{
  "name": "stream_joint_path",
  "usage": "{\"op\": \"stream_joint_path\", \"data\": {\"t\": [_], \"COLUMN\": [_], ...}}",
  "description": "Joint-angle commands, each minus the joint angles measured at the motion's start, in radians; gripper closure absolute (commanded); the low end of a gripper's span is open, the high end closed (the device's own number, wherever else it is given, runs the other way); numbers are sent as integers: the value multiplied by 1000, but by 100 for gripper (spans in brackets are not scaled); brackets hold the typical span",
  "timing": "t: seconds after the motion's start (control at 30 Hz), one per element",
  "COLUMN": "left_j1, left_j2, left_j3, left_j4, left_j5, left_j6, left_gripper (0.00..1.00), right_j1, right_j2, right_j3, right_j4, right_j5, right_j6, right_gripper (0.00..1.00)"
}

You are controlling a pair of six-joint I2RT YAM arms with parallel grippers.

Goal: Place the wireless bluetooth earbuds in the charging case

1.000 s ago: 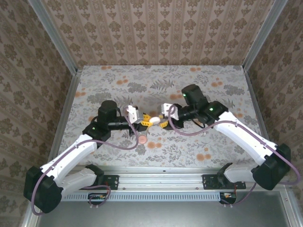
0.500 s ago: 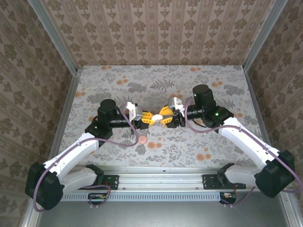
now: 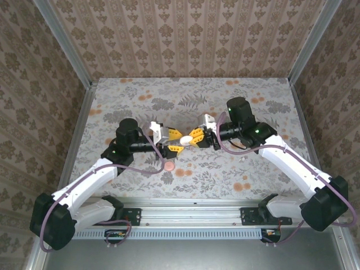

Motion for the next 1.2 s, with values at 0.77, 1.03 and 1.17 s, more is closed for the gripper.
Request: {"op": "stream_joint_path", "data": {"t": [0.77, 1.03, 1.17], "left_j1": [-44, -47, -47], "left_j2": [10, 9, 7], "left_j3": [89, 83, 79], "left_j4": [-313, -295, -294], "left_j5": [-79, -69, -74], "left_j6": [285, 265, 265], "left_gripper": [41, 49, 51], "right_j1": [191, 198, 198], "right_j2": [80, 91, 87], "right_j3": [206, 203, 198], "right_j4": [-394, -344, -324], "right_j5": [372, 343, 333], "right_j6": [-274, -251, -242], "right_gripper": [89, 89, 89]}}
